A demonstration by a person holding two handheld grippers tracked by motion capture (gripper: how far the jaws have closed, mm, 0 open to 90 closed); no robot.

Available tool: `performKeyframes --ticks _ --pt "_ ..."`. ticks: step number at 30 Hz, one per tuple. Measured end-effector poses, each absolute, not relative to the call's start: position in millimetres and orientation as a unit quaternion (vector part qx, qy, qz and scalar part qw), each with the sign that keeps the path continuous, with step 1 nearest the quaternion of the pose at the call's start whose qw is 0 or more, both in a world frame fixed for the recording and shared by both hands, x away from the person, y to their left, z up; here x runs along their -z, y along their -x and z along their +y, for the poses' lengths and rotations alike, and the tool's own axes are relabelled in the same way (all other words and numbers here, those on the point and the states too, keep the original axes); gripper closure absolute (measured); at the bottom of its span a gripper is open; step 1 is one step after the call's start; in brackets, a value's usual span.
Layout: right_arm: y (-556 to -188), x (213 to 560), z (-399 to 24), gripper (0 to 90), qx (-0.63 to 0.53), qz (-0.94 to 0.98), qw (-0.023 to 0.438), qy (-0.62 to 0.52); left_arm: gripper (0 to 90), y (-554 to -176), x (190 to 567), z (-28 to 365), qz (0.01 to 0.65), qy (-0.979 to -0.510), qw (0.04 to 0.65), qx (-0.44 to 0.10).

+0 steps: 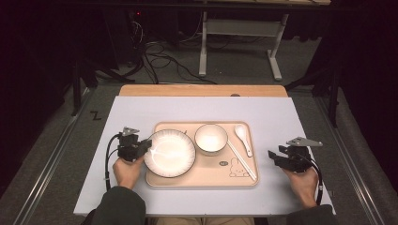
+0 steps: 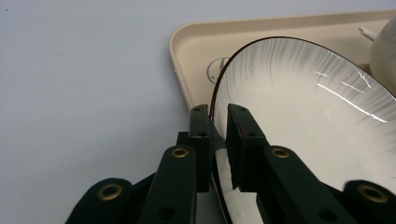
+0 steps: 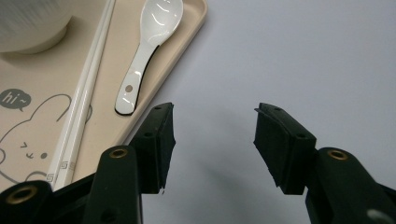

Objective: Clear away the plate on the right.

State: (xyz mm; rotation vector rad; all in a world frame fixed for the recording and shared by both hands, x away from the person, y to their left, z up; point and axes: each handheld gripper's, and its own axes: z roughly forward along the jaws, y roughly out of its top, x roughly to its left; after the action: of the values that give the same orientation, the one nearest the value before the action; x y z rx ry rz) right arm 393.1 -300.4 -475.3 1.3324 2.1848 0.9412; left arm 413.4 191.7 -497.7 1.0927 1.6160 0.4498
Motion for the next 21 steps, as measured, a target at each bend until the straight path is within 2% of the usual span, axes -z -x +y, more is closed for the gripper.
performKeyframes --ticks 14,15,16,18,21 --pt "-393 475 -300 48.1 -0.329 0.789 0.208 -0.476 75.6 -413 507 181 0.661 -0.505 0.513 -0.211" --pt "-393 475 -301 48.1 -0.329 0.789 0.208 -0.475 75.6 -413 507 182 0.659 -0.507 0.512 -0.214" --pt "-393 475 -300 48.1 -0.33 0.789 0.208 -0.475 75.2 -414 506 179 0.664 -0.488 0.525 -0.213" --pt "-394 475 -301 48.1 -0.328 0.79 0.209 -0.473 72.8 -413 508 181 0.661 -0.508 0.51 -0.211" --pt "-394 476 -301 48.1 -0.328 0.791 0.207 -0.473 66.0 -411 502 179 0.656 -0.5 0.52 -0.222"
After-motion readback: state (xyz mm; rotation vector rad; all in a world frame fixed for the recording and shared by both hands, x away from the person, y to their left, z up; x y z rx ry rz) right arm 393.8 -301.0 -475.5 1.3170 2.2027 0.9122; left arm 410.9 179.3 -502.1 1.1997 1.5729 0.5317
